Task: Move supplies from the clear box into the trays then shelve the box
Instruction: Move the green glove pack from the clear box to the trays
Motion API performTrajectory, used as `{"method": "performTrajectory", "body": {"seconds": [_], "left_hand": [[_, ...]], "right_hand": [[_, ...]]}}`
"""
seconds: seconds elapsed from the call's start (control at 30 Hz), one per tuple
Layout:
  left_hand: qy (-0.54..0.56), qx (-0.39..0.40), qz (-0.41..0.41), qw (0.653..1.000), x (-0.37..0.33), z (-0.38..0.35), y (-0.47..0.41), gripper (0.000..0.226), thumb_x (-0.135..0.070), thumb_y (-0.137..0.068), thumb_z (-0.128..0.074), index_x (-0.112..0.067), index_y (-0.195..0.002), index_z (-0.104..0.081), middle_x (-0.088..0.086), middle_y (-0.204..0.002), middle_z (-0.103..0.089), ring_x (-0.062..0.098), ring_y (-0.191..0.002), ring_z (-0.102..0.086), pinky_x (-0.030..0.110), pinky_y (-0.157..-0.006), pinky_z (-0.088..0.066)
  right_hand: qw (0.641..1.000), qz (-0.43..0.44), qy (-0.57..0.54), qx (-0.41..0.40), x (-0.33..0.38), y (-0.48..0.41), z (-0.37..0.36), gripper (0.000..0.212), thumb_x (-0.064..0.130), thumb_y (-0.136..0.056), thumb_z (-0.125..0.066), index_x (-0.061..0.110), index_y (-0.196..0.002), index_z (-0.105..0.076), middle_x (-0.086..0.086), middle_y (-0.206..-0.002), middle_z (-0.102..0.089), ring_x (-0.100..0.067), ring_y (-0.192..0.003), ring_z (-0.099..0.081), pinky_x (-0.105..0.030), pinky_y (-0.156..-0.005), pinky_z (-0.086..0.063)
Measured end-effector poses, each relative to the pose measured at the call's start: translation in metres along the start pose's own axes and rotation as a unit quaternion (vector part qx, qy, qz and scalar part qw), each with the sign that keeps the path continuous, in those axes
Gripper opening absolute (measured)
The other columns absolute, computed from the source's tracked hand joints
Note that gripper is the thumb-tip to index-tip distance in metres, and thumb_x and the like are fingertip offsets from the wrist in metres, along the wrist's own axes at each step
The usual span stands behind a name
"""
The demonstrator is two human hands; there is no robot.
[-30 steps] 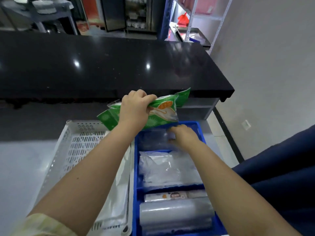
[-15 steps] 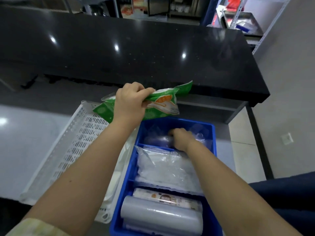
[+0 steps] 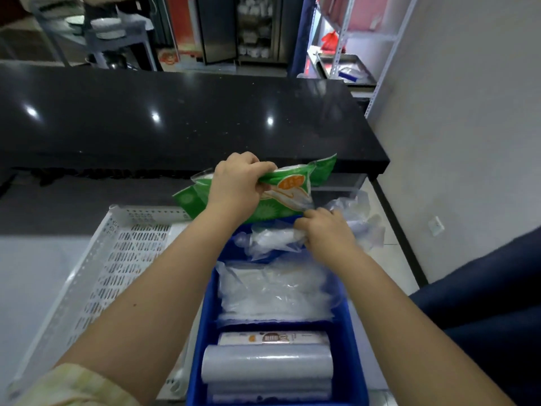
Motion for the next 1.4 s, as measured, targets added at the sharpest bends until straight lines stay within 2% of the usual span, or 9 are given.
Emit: {"method": "performTrajectory", "body": {"seconds": [0.23, 0.53, 0.63, 0.73, 0.9, 1.1, 1.17, 1.27, 1.4], "left_hand": [[0.091, 0.074, -0.001, 0.993, -0.033, -0.042, 0.004, 0.038, -0.023, -0.075, -0.078, -0.027, -0.112, -0.070, 0.004, -0.099, -0.065, 0.029, -0.096, -0.056, 0.043, -0.078, -0.049], [0.033, 0.173, 0.076, 0.981, 0.032, -0.073, 0.025, 0.042, -0.026, -0.080, -0.076, -0.034, -0.120, -0.065, 0.000, -0.107, -0.062, 0.026, -0.104, -0.055, 0.038, -0.086, -0.046], [0.006, 0.209, 0.051, 0.977, 0.038, -0.076, 0.025, 0.048, -0.034, -0.082, -0.072, -0.034, -0.128, -0.057, 0.000, -0.115, -0.061, 0.025, -0.110, -0.052, 0.042, -0.092, -0.040], [-0.018, 0.208, 0.032, 0.977, 0.044, -0.075, 0.025, 0.054, -0.029, -0.081, -0.073, -0.031, -0.132, -0.052, 0.001, -0.121, -0.061, 0.027, -0.114, -0.051, 0.044, -0.093, -0.039], [-0.081, 0.136, 0.030, 0.987, 0.060, -0.074, 0.032, 0.043, -0.022, -0.079, -0.071, -0.025, -0.120, -0.059, 0.001, -0.113, -0.062, 0.027, -0.107, -0.052, 0.041, -0.089, -0.035], [-0.144, 0.208, 0.022, 0.967, 0.062, -0.058, 0.013, 0.053, -0.018, -0.082, -0.065, -0.033, -0.131, -0.051, 0.001, -0.132, -0.051, 0.026, -0.125, -0.038, 0.047, -0.100, -0.028], [-0.109, 0.171, 0.050, 0.978, 0.071, -0.038, 0.012, 0.048, -0.025, -0.084, -0.067, -0.031, -0.129, -0.053, 0.001, -0.129, -0.055, 0.027, -0.122, -0.041, 0.047, -0.097, -0.035], [0.036, 0.114, 0.061, 0.991, 0.071, -0.021, 0.036, 0.028, -0.013, -0.086, -0.065, -0.021, -0.113, -0.066, 0.002, -0.114, -0.063, 0.023, -0.109, -0.051, 0.038, -0.090, -0.044], [0.069, 0.270, 0.046, 0.959, 0.048, -0.049, 0.089, 0.029, -0.019, -0.089, -0.058, -0.020, -0.117, -0.065, 0.003, -0.114, -0.064, 0.021, -0.106, -0.055, 0.036, -0.091, -0.046]], "right_hand": [[0.995, -0.091, -0.030, -0.024, -0.024, 0.049, 0.004, 0.025, 0.011, -0.072, -0.068, 0.017, -0.096, -0.066, -0.006, -0.097, -0.062, -0.031, -0.094, -0.053, -0.036, -0.075, -0.032], [0.994, -0.094, -0.049, -0.014, -0.009, 0.048, -0.016, 0.018, 0.011, -0.083, -0.060, 0.023, -0.096, -0.062, 0.001, -0.093, -0.060, -0.022, -0.087, -0.049, -0.032, -0.077, -0.030], [0.994, -0.097, -0.047, -0.004, -0.008, 0.041, -0.017, 0.019, 0.011, -0.084, -0.058, 0.023, -0.098, -0.063, 0.000, -0.094, -0.060, -0.022, -0.089, -0.049, -0.034, -0.080, -0.034], [0.993, -0.109, -0.038, 0.015, -0.010, 0.032, -0.017, 0.025, 0.010, -0.081, -0.058, 0.022, -0.102, -0.063, -0.001, -0.097, -0.059, -0.024, -0.094, -0.050, -0.036, -0.081, -0.034], [0.993, -0.111, -0.035, -0.003, -0.013, 0.017, -0.013, 0.028, 0.006, -0.079, -0.059, 0.021, -0.102, -0.064, -0.002, -0.097, -0.058, -0.026, -0.095, -0.049, -0.038, -0.079, -0.034], [0.997, -0.053, -0.050, 0.001, 0.000, -0.019, -0.013, 0.037, 0.003, -0.072, -0.059, 0.019, -0.104, -0.065, -0.006, -0.097, -0.061, -0.031, -0.096, -0.053, -0.036, -0.071, -0.032], [0.998, -0.033, -0.044, 0.028, 0.006, -0.029, -0.020, 0.034, 0.003, -0.074, -0.059, 0.020, -0.103, -0.064, -0.005, -0.098, -0.061, -0.032, -0.095, -0.055, -0.034, -0.068, -0.032], [0.997, -0.001, -0.048, 0.059, 0.024, -0.041, -0.037, 0.040, 0.008, -0.080, -0.061, 0.025, -0.116, -0.062, -0.007, -0.104, -0.063, -0.033, -0.097, -0.057, -0.035, -0.073, -0.043], [0.991, 0.026, -0.063, 0.115, 0.045, -0.050, -0.063, 0.036, 0.015, -0.084, -0.063, 0.024, -0.119, -0.060, -0.006, -0.127, -0.061, -0.026, -0.119, -0.053, -0.037, -0.093, -0.046]]}}
Point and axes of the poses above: each hand's wrist, its own y-axis away from the middle knuckle, its own z-axis out of the back of the hand, x = y × z, the point moved 1 cm from there along -y, towards the middle knuckle
